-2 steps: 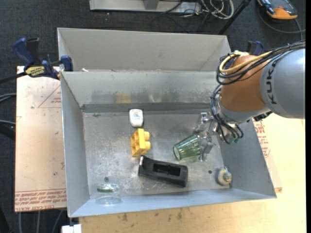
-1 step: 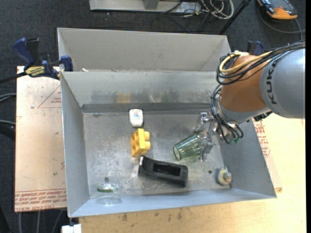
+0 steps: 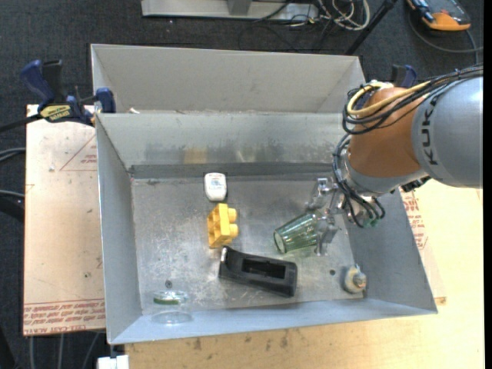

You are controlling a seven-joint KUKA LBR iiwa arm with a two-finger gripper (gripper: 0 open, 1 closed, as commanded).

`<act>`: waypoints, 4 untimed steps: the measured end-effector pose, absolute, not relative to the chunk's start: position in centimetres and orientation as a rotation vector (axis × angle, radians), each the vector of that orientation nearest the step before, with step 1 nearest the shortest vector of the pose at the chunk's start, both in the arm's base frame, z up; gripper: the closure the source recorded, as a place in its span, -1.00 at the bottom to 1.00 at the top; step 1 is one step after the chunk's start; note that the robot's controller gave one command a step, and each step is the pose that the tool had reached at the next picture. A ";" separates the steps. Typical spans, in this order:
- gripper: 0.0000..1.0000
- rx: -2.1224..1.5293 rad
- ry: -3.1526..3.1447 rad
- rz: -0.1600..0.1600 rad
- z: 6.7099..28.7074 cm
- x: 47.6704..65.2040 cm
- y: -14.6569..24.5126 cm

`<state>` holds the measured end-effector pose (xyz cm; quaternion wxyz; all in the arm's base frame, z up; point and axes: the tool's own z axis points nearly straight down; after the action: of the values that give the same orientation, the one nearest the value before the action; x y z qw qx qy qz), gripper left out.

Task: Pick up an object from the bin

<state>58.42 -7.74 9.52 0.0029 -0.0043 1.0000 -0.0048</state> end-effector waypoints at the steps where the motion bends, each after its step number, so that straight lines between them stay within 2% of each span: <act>1: 1.00 -0.014 3.136 -0.015 9.5 58.4 -7.7; 4: 1.00 -0.014 3.136 -0.015 9.5 58.4 -7.7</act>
Offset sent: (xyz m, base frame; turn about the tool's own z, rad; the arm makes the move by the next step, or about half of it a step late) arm 0.0000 0.0000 0.0000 0.0000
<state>58.42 -7.73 9.52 0.0029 -0.0044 1.0000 -0.0049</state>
